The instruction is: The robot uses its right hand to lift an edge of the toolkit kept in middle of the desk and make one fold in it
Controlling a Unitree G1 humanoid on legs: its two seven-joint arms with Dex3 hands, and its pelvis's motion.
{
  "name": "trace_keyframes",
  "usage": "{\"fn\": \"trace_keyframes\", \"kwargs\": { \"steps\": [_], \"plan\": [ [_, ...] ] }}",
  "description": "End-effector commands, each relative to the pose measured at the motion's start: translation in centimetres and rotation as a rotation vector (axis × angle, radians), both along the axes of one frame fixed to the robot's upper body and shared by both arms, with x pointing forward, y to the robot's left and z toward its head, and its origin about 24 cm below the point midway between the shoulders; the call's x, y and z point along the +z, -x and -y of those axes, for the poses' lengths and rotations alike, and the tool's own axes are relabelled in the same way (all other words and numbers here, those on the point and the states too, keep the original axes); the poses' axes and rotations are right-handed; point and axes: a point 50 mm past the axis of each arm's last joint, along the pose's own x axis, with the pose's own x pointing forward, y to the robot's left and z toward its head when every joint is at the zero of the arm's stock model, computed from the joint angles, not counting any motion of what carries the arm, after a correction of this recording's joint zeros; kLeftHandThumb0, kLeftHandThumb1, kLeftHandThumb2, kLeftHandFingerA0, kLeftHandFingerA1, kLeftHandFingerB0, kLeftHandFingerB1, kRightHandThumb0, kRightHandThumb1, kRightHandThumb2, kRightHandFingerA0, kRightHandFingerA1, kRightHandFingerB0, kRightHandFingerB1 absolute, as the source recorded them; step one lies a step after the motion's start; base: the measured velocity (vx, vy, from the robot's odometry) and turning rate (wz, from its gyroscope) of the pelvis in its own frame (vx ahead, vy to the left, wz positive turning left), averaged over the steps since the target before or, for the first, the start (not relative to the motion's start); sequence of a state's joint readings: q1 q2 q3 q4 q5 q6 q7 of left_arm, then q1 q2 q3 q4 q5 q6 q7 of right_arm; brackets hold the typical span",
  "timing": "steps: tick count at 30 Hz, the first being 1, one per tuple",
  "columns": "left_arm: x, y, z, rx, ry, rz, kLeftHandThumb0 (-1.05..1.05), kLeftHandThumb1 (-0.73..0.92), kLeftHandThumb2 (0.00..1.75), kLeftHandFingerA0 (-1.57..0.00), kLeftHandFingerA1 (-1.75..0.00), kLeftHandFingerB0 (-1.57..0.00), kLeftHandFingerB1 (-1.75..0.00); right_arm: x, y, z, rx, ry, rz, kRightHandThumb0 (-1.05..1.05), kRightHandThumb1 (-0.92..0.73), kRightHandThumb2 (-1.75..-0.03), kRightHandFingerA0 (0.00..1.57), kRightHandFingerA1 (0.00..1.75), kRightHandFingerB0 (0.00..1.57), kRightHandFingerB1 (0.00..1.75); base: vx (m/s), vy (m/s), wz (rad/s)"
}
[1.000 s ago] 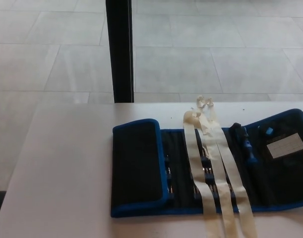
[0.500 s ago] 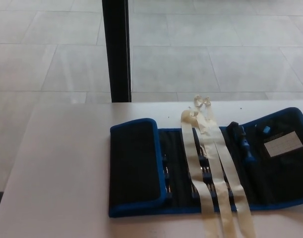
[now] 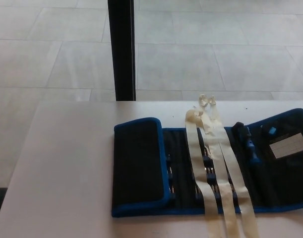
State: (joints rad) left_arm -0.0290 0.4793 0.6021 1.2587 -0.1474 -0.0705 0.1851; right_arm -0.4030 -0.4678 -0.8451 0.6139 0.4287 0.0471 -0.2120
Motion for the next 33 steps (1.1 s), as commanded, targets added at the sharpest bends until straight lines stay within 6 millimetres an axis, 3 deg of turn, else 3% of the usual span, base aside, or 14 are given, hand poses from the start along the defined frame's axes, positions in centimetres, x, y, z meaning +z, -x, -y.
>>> {"fn": "trace_keyframes", "kwargs": {
  "steps": [1, 2, 3, 4, 7, 9, 10, 16, 21, 22, 23, 31, 32, 33],
  "plan": [
    [0.6, -0.1, -0.6, -0.025, 0.0, 0.031, -0.6, 0.57, 0.57, -0.71, -0.68, -0.65, -0.53, 1.1, -2.4, -4.1, 0.316, 0.078, 0.077, -0.75, -0.82, -0.65, 0.22, 0.44, 0.2, 0.38, 0.0, 0.0, 0.0],
    [0.6, -0.1, -0.6, -0.018, 0.009, 0.047, -0.58, 0.58, 0.58, -0.7, -0.68, -0.63, -0.52, 1.2, -2.7, -4.9, 0.366, 0.084, 0.075, -0.69, -0.8, -0.63, 0.26, 0.37, 0.21, 0.37, 0.0, 0.0, 0.0],
    [0.5, -0.1, -0.5, -0.023, 0.004, 0.038, -0.59, 0.58, 0.57, -0.71, -0.68, -0.66, -0.54, 1.3, -3.3, -6.4, 0.455, 0.047, 0.109, -0.67, -0.89, -0.67, 0.12, 0.3, 0.09, 0.29, 0.0, 0.0, 0.0],
    [0.6, -0.1, -0.5, -0.034, -0.001, 0.04, -0.59, 0.59, 0.58, -0.69, -0.68, -0.66, -0.55, 1.1, -3.4, -7.1, 0.49, 0.021, 0.125, -0.75, -0.68, -1.0, 0.07, 0.38, 0.0, 0.36, 0.0, 0.0, 0.0],
    [0.6, -0.1, -0.5, -0.04, -0.008, 0.028, -0.6, 0.59, 0.58, -0.73, -0.71, -0.67, -0.55, 0.4, -3.6, -8.6, 0.566, -0.006, 0.094, -0.66, -0.72, -1.03, 0.01, 0.41, 0.0, 0.39, 0.0, 0.0, 0.0],
    [0.6, -0.1, -0.5, -0.042, -0.005, 0.034, -0.6, 0.59, 0.58, -0.71, -0.69, -0.66, -0.55, 0.0, -3.6, -9.0, 0.591, -0.025, 0.073, -0.76, -0.71, -1.01, 0.05, 0.42, 0.0, 0.39, 0.0, 0.0, 0.0],
    [0.6, -0.1, -0.5, -0.033, -0.001, 0.03, -0.6, 0.59, 0.58, -0.69, -0.67, -0.64, -0.52, -0.9, -3.7, -9.4, 0.634, -0.053, 0.051, -0.64, -0.91, -0.69, 0.11, 0.3, 0.09, 0.26, 0.0, 0.0, 0.0],
    [0.5, 0.1, -0.5, -0.04, -0.007, 0.023, -0.59, 0.59, 0.58, -0.7, -0.68, -0.63, -0.52, -2.9, -3.8, -10.5, 0.665, -0.199, 0.009, -0.61, -0.91, -0.69, 0.13, 0.35, 0.09, 0.29, 0.0, 0.0, 0.0],
    [0.5, 0.1, -0.5, -0.021, 0.0, 0.036, -0.6, 0.58, 0.58, -0.69, -0.7, -0.6, -0.52, -4.9, -3.7, -10.3, 0.69, -0.266, -0.076, -0.64, -0.92, -0.69, 0.1, 0.36, 0.08, 0.29, 0.0, 0.0, 0.0],
    [0.5, 0.1, -0.5, -0.019, 0.003, 0.039, -0.59, 0.58, 0.58, -0.7, -0.7, -0.62, -0.53, -5.2, -3.7, -10.1, 0.7, -0.266, -0.101, -0.75, -0.71, -1.02, 0.06, 0.43, 0.0, 0.37, 0.0, 0.0, 0.0],
    [0.5, 0.1, -0.5, -0.025, -0.003, 0.027, -0.6, 0.59, 0.58, -0.71, -0.7, -0.64, -0.52, -5.6, -3.7, -9.8, 0.715, -0.277, -0.129, -0.69, -0.71, -1.05, 0.01, 0.43, 0.0, 0.38, 0.0, 0.0, 0.0],
    [0.5, 0.1, -0.6, -0.014, 0.005, 0.044, -0.59, 0.59, 0.58, -0.69, -0.7, -0.6, -0.53, -6.7, -3.3, -7.1, 0.674, -0.279, -0.239, -0.75, -0.7, -1.01, 0.06, 0.45, 0.0, 0.39, 0.0, 0.0, 0.0],
    [0.5, 0.2, -0.6, -0.009, 0.007, 0.047, -0.59, 0.59, 0.58, -0.67, -0.7, -0.57, -0.52, -6.7, -3.3, -6.8, 0.65, -0.284, -0.238, -0.35, -0.6, -1.14, 0.0, 0.51, 0.0, 0.51, 0.0, 0.0, 0.0],
    [0.5, 0.2, -0.6, -0.009, 0.007, 0.048, -0.59, 0.59, 0.58, -0.72, -0.72, -0.61, -0.52, -6.7, -3.2, -6.6, 0.641, -0.28, -0.24, -0.35, -0.61, -1.14, 0.0, 0.51, 0.0, 0.51, 0.0, 0.0, 0.0]
  ]
}}
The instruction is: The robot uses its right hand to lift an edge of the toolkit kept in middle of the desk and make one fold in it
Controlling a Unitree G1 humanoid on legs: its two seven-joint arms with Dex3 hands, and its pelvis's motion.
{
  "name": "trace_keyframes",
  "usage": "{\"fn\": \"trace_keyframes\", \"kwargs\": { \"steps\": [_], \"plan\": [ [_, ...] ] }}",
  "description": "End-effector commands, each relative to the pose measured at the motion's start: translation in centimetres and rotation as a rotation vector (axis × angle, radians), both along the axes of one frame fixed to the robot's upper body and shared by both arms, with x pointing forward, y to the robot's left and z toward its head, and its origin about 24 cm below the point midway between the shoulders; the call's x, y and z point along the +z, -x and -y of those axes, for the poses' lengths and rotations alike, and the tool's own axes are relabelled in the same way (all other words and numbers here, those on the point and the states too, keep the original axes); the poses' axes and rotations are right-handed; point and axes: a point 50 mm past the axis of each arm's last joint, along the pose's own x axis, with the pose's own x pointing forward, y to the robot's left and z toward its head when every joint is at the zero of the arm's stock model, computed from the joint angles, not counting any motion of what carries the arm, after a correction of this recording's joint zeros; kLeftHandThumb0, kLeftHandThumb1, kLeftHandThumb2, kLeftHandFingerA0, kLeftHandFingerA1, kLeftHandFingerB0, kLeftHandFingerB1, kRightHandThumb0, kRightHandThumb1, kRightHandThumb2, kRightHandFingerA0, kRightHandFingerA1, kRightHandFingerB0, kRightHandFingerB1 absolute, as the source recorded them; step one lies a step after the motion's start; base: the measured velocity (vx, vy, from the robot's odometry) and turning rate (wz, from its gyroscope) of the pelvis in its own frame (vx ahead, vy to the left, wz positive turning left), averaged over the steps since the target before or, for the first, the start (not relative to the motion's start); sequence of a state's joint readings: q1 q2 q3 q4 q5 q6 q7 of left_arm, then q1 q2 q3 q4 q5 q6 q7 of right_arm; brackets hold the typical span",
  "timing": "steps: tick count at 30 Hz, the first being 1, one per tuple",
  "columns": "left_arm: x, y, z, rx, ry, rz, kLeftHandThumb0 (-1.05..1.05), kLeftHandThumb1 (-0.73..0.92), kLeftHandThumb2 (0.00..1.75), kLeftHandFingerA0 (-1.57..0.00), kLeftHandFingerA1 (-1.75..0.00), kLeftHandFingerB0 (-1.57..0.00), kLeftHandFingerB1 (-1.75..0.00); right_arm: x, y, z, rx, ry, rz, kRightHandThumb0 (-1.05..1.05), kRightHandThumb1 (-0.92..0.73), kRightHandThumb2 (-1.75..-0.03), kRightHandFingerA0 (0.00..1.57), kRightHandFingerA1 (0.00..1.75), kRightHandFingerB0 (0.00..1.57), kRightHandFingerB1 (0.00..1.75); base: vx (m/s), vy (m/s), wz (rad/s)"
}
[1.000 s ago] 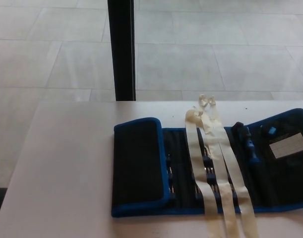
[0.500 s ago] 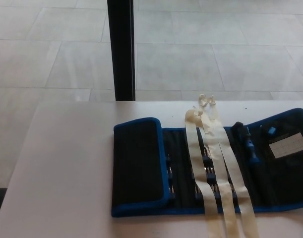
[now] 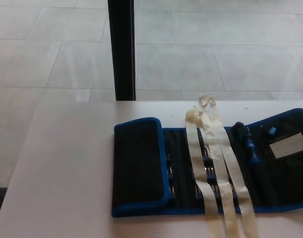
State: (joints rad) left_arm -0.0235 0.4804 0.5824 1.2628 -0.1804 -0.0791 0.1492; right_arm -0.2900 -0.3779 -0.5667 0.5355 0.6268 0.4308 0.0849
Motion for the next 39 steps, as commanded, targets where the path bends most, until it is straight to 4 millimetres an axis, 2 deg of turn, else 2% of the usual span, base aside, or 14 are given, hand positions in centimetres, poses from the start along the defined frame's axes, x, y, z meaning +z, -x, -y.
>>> {"fn": "trace_keyframes", "kwargs": {
  "steps": [1, 2, 3, 4, 5, 8, 9, 13, 14, 15, 21, 26, 31, 39],
  "plan": [
    [0.7, 0.3, -0.7, 0.009, -0.02, 0.028, -0.59, 0.59, 0.58, -0.71, -0.72, -0.61, -0.51, 0.3, 0.2, 1.5, -0.009, 0.028, -0.02, -0.64, -0.92, -0.67, 0.12, 0.37, 0.1, 0.32, 0.0, 0.0, 0.0],
    [0.7, 0.4, -0.7, 0.01, -0.018, 0.028, -0.59, 0.59, 0.58, -0.71, -0.72, -0.61, -0.51, 0.3, 0.2, 1.6, -0.01, 0.029, -0.021, -0.64, -0.92, -0.67, 0.12, 0.37, 0.1, 0.32, 0.0, 0.0, 0.0],
    [0.7, 0.4, -0.7, 0.003, -0.02, 0.023, -0.6, 0.6, 0.58, -0.7, -0.71, -0.62, -0.5, 0.2, 0.4, 1.9, -0.014, 0.046, -0.031, -0.63, -0.72, -1.04, 0.05, 0.46, 0.0, 0.4, 0.0, 0.0, 0.0],
    [0.7, 0.4, -0.7, 0.009, -0.016, 0.034, -0.59, 0.59, 0.58, -0.7, -0.73, -0.62, -0.51, 0.0, 0.6, 2.2, -0.024, 0.051, -0.044, -0.66, -0.92, -0.7, 0.13, 0.36, 0.11, 0.29, 0.0, 0.0, 0.0],
    [0.7, 0.4, -0.8, 0.011, -0.016, 0.037, -0.59, 0.59, 0.58, -0.71, -0.72, -0.64, -0.52, 0.0, 0.6, 2.3, -0.03, 0.05, -0.049, -0.33, -0.65, -1.16, 0.0, 0.5, 0.01, 0.5, 0.0, 0.0, 0.0],
    [0.7, 0.4, -0.8, 0.005, -0.013, 0.044, -0.58, 0.59, 0.58, -0.68, -0.7, -0.61, -0.53, -0.5, 0.6, 1.8, -0.04, 0.029, -0.066, -0.34, -0.63, -1.15, 0.0, 0.5, 0.01, 0.5, 0.0, 0.0, 0.0],
    [0.8, 0.4, -0.8, 0.004, -0.016, 0.049, -0.58, 0.59, 0.58, -0.68, -0.72, -0.64, -0.55, -0.5, 0.4, 1.4, -0.026, 0.03, -0.072, -0.63, -0.9, -0.66, 0.19, 0.38, 0.15, 0.36, 0.0, 0.0, 0.0],
    [0.8, 0.3, -0.8, -0.006, -0.021, 0.044, -0.58, 0.59, 0.58, -0.68, -0.72, -0.63, -0.53, -0.5, -0.1, 0.0, 0.047, 0.034, -0.085, -0.64, -0.89, -0.66, 0.18, 0.38, 0.15, 0.36, 0.0, 0.0, 0.0],
    [0.8, 0.3, -0.8, -0.006, -0.023, 0.041, -0.6, 0.59, 0.58, -0.69, -0.74, -0.62, -0.53, -0.5, -0.2, -0.3, 0.073, 0.038, -0.079, -0.35, -0.61, -1.14, 0.0, 0.5, 0.01, 0.5, 0.0, 0.0, 0.0],
    [0.9, 0.2, -0.9, -0.011, -0.024, 0.035, -0.59, 0.59, 0.58, -0.68, -0.72, -0.63, -0.52, -0.5, -0.4, -0.8, 0.109, 0.05, -0.08, -0.64, -0.89, -0.66, 0.17, 0.38, 0.14, 0.36, 0.0, 0.0, 0.0],
    [1.0, -0.1, -0.9, -0.01, -0.03, 0.042, -0.6, 0.59, 0.58, -0.69, -0.69, -0.63, -0.53, 0.0, -1.7, -4.3, 0.277, 0.065, -0.09, -0.65, -0.87, -0.65, 0.22, 0.4, 0.18, 0.38, 0.0, 0.0, 0.0],
    [1.0, -0.2, -0.9, -0.013, -0.037, 0.045, -0.62, 0.59, 0.58, -0.7, -0.66, -0.63, -0.52, 0.3, -2.0, -5.3, 0.31, 0.071, -0.12, -0.64, -0.87, -0.65, 0.21, 0.41, 0.18, 0.38, 0.0, 0.0, 0.0],
    [1.1, -0.4, -1.0, -0.024, -0.036, 0.043, -0.61, 0.6, 0.58, -0.67, -0.66, -0.61, -0.51, 0.1, -1.9, -4.8, 0.289, 0.059, -0.157, -0.64, -0.88, -0.65, 0.21, 0.42, 0.17, 0.38, 0.0, 0.0, -0.01],
    [1.0, -0.3, -0.9, -0.027, -0.04, 0.036, -0.6, 0.59, 0.58, -0.68, -0.65, -0.63, -0.5, -1.8, 0.1, -1.7, 0.138, 0.018, -0.247, -0.62, -0.89, -0.66, 0.18, 0.37, 0.13, 0.35, 0.0, 0.0, 0.01]
  ]
}}
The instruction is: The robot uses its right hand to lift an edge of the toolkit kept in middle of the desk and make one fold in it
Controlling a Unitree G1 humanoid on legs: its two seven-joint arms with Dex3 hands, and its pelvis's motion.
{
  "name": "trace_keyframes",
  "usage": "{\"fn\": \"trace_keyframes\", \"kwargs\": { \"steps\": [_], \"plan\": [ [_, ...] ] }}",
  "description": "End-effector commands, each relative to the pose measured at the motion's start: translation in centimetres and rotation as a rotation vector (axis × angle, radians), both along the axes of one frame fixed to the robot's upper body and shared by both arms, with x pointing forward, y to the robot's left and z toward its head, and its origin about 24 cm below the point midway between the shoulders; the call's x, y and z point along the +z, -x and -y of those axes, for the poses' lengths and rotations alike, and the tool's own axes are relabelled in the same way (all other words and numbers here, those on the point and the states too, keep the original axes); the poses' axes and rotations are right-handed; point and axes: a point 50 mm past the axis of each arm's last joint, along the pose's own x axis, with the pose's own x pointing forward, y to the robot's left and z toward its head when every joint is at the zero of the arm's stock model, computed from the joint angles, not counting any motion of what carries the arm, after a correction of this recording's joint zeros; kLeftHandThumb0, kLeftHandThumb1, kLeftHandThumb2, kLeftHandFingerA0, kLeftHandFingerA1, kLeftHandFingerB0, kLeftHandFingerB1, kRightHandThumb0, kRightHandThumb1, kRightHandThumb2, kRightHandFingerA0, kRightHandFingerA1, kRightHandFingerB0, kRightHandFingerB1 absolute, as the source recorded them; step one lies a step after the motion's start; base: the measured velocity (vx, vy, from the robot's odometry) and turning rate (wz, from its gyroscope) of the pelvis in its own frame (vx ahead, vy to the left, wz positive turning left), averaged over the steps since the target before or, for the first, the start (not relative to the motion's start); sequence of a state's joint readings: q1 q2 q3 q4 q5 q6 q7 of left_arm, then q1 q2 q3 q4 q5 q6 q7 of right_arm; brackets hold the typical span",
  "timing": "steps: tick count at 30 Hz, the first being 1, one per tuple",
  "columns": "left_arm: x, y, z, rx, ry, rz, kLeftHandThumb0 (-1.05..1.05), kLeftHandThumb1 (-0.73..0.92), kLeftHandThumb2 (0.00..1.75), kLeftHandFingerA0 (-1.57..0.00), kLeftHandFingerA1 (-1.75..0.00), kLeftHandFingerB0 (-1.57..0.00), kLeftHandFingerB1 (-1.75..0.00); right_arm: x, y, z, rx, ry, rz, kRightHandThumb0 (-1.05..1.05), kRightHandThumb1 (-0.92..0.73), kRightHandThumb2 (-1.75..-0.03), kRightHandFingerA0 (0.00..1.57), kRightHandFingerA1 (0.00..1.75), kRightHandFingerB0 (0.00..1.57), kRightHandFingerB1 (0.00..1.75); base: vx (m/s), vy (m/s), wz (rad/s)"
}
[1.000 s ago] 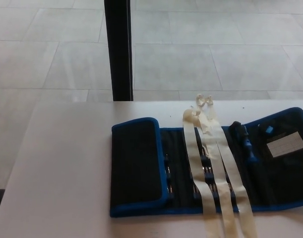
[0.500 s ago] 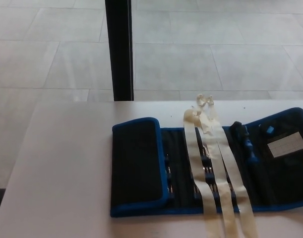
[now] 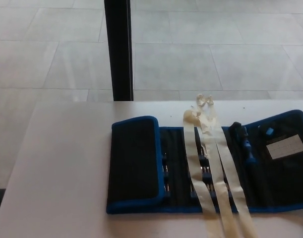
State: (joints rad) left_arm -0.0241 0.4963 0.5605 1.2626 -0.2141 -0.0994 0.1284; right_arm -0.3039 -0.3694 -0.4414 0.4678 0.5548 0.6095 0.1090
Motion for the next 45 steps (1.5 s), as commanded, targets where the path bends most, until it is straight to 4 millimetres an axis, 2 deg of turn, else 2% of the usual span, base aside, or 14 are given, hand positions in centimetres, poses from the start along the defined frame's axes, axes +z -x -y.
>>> {"fn": "trace_keyframes", "kwargs": {
  "steps": [1, 6, 9, 11, 13, 17, 21, 27, 31, 37, 41, 43, 44, 45],
  "plan": [
    [0.6, 0.0, -0.5, -0.008, -0.034, 0.01, -0.59, 0.59, 0.58, -0.69, -0.67, -0.65, -0.51, -1.0, 1.3, 1.3, -0.061, -0.006, -0.076, -0.62, -0.88, -0.65, 0.2, 0.39, 0.14, 0.36, 0.0, 0.0, 0.0],
    [0.5, -0.1, -0.4, -0.014, -0.032, 0.009, -0.6, 0.59, 0.58, -0.68, -0.66, -0.65, -0.52, -0.3, 0.5, 0.4, -0.038, -0.002, -0.049, -0.63, -0.84, -0.64, 0.24, 0.41, 0.2, 0.38, 0.0, 0.0, 0.0],
    [0.5, 0.0, -0.4, -0.023, -0.036, -0.005, -0.59, 0.6, 0.58, -0.7, -0.65, -0.65, -0.5, 0.4, -0.4, -1.1, -0.004, -0.042, -0.011, -0.63, -0.83, -0.64, 0.28, 0.41, 0.22, 0.38, 0.0, 0.0, 0.0],
    [0.4, 0.1, -0.4, -0.03, -0.035, -0.014, -0.59, 0.6, 0.58, -0.68, -0.65, -0.64, -0.51, 1.3, -1.2, -2.5, 0.052, -0.086, 0.049, -0.62, -0.86, -0.65, 0.22, 0.41, 0.17, 0.38, 0.0, 0.0, 0.0],
    [0.4, 0.3, -0.4, -0.017, -0.031, -0.003, -0.6, 0.6, 0.58, -0.7, -0.68, -0.67, -0.53, 2.0, -1.9, -3.9, 0.075, -0.108, 0.079, -0.61, -0.85, -0.64, 0.24, 0.4, 0.19, 0.37, 0.0, 0.0, 0.0],
    [0.4, 0.4, -0.4, -0.013, -0.026, -0.02, -0.6, 0.6, 0.58, -0.69, -0.66, -0.62, -0.52, 2.6, -2.4, -5.3, 0.088, -0.147, 0.12, -0.58, -0.87, -0.65, 0.22, 0.4, 0.18, 0.37, 0.0, 0.0, 0.0],
    [0.3, 0.5, -0.4, -0.017, -0.017, -0.011, -0.61, 0.61, 0.58, -0.67, -0.67, -0.6, -0.53, 2.3, -2.4, -6.5, 0.088, -0.163, 0.109, -0.59, -0.86, -0.65, 0.22, 0.4, 0.18, 0.38, 0.0, 0.0, 0.0],
    [0.3, 0.6, -0.5, -0.024, -0.021, -0.028, -0.61, 0.62, 0.59, -0.67, -0.69, -0.62, -0.53, 1.9, -2.1, -6.9, 0.09, -0.177, 0.088, -0.61, -0.87, -0.64, 0.23, 0.42, 0.17, 0.38, 0.0, 0.0, 0.0],
    [0.5, 0.6, -0.7, -0.025, -0.027, -0.028, -0.6, 0.63, 0.59, -0.67, -0.65, -0.63, -0.52, 3.0, -2.1, -7.0, 0.075, -0.169, 0.174, -0.61, -0.84, -0.64, 0.25, 0.4, 0.21, 0.37, 0.0, 0.0, 0.0],
    [0.5, 0.5, -0.6, -0.038, -0.02, -0.027, -0.6, 0.63, 0.59, -0.68, -0.66, -0.63, -0.51, 3.9, -1.8, -7.9, 0.092, -0.163, 0.203, -0.62, -0.81, -0.63, 0.29, 0.4, 0.23, 0.37, 0.0, 0.0, 0.0],
    [0.6, 0.3, -0.7, -0.062, -0.036, -0.042, -0.62, 0.64, 0.59, -0.67, -0.67, -0.6, -0.52, 3.3, -1.2, -10.1, 0.323, 0.084, 0.17, -0.58, -0.89, -0.65, 0.26, 0.43, 0.2, 0.39, 0.0, 0.0, 0.0],
    [0.7, 0.2, -0.7, -0.073, -0.044, -0.045, -0.64, 0.64, 0.59, -0.68, -0.66, -0.62, -0.52, 3.3, -1.1, -10.7, 0.426, 0.226, 0.191, -0.6, -0.88, -0.65, 0.26, 0.45, 0.23, 0.41, 0.0, 0.0, 0.0],
    [0.8, 0.2, -0.7, -0.08, -0.051, -0.056, -0.62, 0.63, 0.59, -0.67, -0.65, -0.61, -0.52, 3.2, -1.0, -11.5, 0.531, 0.379, 0.199, -0.63, -0.84, -0.64, 0.31, 0.45, 0.27, 0.42, 0.0, 0.0, 0.0],
    [0.8, 0.1, -0.8, -0.077, -0.047, -0.059, -0.62, 0.63, 0.59, -0.67, -0.65, -0.61, -0.52, 3.1, -1.1, -11.7, 0.548, 0.422, 0.193, -0.63, -0.84, -0.64, 0.31, 0.45, 0.27, 0.42, 0.0, 0.0, 0.0]
  ]
}}
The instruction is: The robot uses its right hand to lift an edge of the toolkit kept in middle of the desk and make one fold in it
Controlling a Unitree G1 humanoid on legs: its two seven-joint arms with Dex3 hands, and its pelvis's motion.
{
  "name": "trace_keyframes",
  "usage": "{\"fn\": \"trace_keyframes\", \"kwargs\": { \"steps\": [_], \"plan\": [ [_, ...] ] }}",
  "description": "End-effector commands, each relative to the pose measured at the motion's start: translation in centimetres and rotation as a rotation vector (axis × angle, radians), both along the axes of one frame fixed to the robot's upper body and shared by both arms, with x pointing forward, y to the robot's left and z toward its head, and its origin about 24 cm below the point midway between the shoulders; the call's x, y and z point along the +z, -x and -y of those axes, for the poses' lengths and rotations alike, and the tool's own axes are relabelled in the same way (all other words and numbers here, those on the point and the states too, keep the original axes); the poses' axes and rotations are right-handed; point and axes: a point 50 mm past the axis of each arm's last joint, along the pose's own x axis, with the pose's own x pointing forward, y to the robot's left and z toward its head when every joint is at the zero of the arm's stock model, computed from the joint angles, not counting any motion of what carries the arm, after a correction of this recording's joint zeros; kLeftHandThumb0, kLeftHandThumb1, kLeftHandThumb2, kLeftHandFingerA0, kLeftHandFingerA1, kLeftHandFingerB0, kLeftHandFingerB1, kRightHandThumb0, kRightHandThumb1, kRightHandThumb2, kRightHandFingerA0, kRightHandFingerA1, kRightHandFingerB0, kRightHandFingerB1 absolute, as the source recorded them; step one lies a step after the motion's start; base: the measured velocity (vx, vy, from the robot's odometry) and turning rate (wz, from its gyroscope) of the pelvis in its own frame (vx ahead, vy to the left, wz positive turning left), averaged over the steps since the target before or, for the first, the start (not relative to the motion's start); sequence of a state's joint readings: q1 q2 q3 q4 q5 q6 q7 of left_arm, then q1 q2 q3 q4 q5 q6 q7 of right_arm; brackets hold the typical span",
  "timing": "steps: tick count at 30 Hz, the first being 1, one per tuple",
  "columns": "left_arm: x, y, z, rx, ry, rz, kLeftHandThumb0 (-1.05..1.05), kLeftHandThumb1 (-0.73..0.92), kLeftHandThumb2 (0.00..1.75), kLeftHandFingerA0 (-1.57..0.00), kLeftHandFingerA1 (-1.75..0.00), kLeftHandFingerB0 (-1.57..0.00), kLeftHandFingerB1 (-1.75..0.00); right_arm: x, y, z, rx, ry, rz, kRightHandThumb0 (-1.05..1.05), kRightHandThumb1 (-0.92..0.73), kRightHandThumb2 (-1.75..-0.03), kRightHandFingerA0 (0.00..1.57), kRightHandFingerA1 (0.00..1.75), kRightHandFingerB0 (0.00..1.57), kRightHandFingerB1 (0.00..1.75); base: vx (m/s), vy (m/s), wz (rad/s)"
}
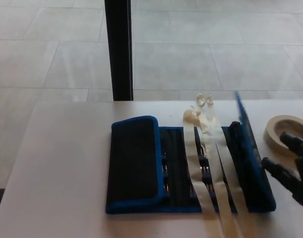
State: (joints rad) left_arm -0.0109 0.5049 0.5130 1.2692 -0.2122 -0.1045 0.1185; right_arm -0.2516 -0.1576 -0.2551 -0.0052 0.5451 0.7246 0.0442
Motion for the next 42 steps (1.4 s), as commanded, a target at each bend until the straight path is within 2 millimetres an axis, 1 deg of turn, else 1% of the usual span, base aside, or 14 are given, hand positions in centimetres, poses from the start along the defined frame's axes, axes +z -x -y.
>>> {"fn": "trace_keyframes", "kwargs": {
  "steps": [1, 4, 14, 23, 25, 30, 31, 33, 34, 35, 37, 38, 39, 42],
  "plan": [
    [0.9, -0.2, -0.8, -0.048, -0.045, -0.024, -0.62, 0.64, 0.59, -0.68, -0.64, -0.63, -0.51, -0.1, 0.2, -2.0, 0.306, 0.537, 0.13, -0.64, -0.85, -0.65, 0.3, 0.46, 0.28, 0.42, 0.0, 0.0, 0.0],
    [0.9, -0.4, -0.8, -0.064, -0.042, -0.02, -0.61, 0.64, 0.59, -0.67, -0.63, -0.62, -0.51, -0.2, 0.1, -3.1, 0.438, 0.84, 0.204, -0.7, -0.88, -0.66, 0.31, 0.49, 0.31, 0.4, 0.0, 0.0, 0.0],
    [1.4, -0.9, -1.0, -0.084, -0.066, -0.034, -0.64, 0.64, 0.59, -0.7, -0.68, -0.62, -0.53, -3.1, -0.1, -3.2, 0.652, 1.322, 0.172, -0.72, -0.87, -0.66, 0.25, 0.56, 0.22, 0.43, 0.0, 0.0, 0.0],
    [1.5, -1.1, -1.2, -0.087, -0.066, -0.033, -0.64, 0.64, 0.59, -0.72, -0.71, -0.62, -0.53, -5.2, 0.2, -2.0, 0.696, 1.392, 0.069, -0.73, -0.89, -0.66, 0.21, 0.53, 0.23, 0.41, 0.0, 0.0, 0.0],
    [1.5, -1.0, -1.2, -0.079, -0.066, -0.033, -0.62, 0.64, 0.59, -0.72, -0.7, -0.65, -0.54, -5.0, 0.2, -2.1, 0.713, 1.391, 0.085, -0.75, -0.9, -0.67, 0.32, 0.65, 0.23, 0.42, 0.0, 0.0, 0.0],
    [1.5, -0.9, -1.2, -0.075, -0.057, -0.027, -0.62, 0.64, 0.59, -0.69, -0.66, -0.58, -0.5, -2.0, -0.5, -2.6, 0.668, 1.105, 0.127, -0.7, -0.88, -0.66, 0.26, 0.49, 0.26, 0.4, 0.0, 0.0, 0.0],
    [1.4, -0.9, -1.1, -0.071, -0.06, -0.027, -0.62, 0.64, 0.59, -0.69, -0.68, -0.6, -0.51, -1.0, -0.8, -2.7, 0.64, 1.003, 0.151, -0.73, -0.73, -1.09, 0.25, 0.58, 0.25, 0.53, 0.0, 0.0, 0.0],
    [1.4, -0.8, -1.1, -0.073, -0.06, -0.028, -0.62, 0.65, 0.59, -0.69, -0.67, -0.6, -0.51, 0.1, -1.1, -2.8, 0.623, 0.92, 0.159, -0.72, -0.74, -1.11, 0.29, 0.6, 0.27, 0.53, 0.0, 0.0, 0.0],
    [1.4, -0.9, -1.1, -0.077, -0.064, -0.041, -0.62, 0.65, 0.59, -0.72, -0.68, -0.62, -0.52, 2.0, -1.4, -2.5, 0.584, 0.785, 0.168, -0.68, -0.73, -1.09, 0.35, 0.58, 0.22, 0.5, 0.0, 0.0, 0.0],
    [1.4, -0.9, -1.1, -0.074, -0.061, -0.037, -0.63, 0.65, 0.59, -0.7, -0.68, -0.61, -0.52, 3.1, -1.4, -2.4, 0.546, 0.709, 0.17, -0.65, -0.86, -0.66, 0.44, 0.44, 0.36, 0.41, 0.0, 0.0, 0.0],
    [1.4, -0.9, -1.1, -0.072, -0.06, -0.03, -0.64, 0.64, 0.59, -0.7, -0.68, -0.62, -0.54, 4.0, -1.5, -2.2, 0.522, 0.664, 0.176, -0.63, -0.87, -0.66, 0.5, 0.43, 0.39, 0.39, 0.0, 0.0, 0.0],
    [1.4, -0.9, -1.1, -0.07, -0.061, -0.026, -0.64, 0.64, 0.59, -0.68, -0.67, -0.6, -0.53, 5.8, -1.5, -1.6, 0.494, 0.592, 0.201, -0.64, -0.7, -1.01, 0.47, 0.57, 0.36, 0.53, 0.0, 0.0, 0.0],
    [1.4, -0.9, -1.1, -0.08, -0.069, -0.044, -0.64, 0.65, 0.6, -0.7, -0.66, -0.63, -0.53, 7.9, -1.6, -0.7, 0.46, 0.53, 0.252, -0.65, -0.88, -0.67, 0.66, 0.45, 0.44, 0.4, 0.0, 0.0, 0.0],
    [1.5, -0.9, -1.2, -0.085, -0.07, -0.046, -0.63, 0.66, 0.6, -0.7, -0.66, -0.62, -0.52, 11.4, -1.4, 1.5, 0.358, 0.425, 0.34, -0.63, -0.85, -0.66, 0.76, 0.48, 0.52, 0.41, 0.0, 0.0, 0.0]
  ]
}}
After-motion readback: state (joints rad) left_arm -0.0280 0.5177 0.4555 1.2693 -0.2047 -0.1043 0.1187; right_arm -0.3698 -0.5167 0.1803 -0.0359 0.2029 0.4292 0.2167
